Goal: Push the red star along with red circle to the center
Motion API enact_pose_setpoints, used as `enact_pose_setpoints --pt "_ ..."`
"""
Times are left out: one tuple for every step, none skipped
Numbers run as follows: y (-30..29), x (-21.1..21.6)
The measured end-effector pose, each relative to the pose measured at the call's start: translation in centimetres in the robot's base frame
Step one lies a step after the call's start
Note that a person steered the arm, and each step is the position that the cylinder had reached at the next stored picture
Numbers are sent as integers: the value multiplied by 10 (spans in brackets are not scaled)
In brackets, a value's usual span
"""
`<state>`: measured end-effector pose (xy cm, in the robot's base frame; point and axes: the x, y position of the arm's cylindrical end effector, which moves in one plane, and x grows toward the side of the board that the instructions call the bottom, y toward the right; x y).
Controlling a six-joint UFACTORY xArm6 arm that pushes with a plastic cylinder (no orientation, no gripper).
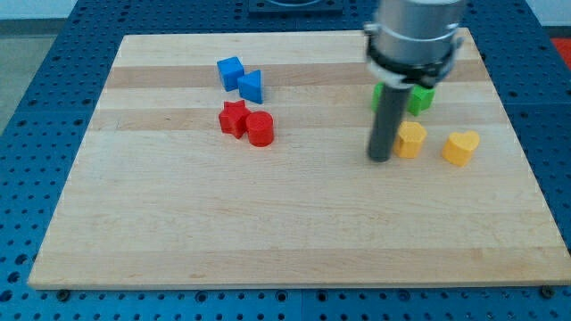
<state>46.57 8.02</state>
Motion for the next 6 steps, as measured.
enact_pose_setpoints --pt "-85 7" --pt "-167 -6" --pt "-250 -31" --pt "-247 -90" --pt "-196 -91" --pt "-161 -57"
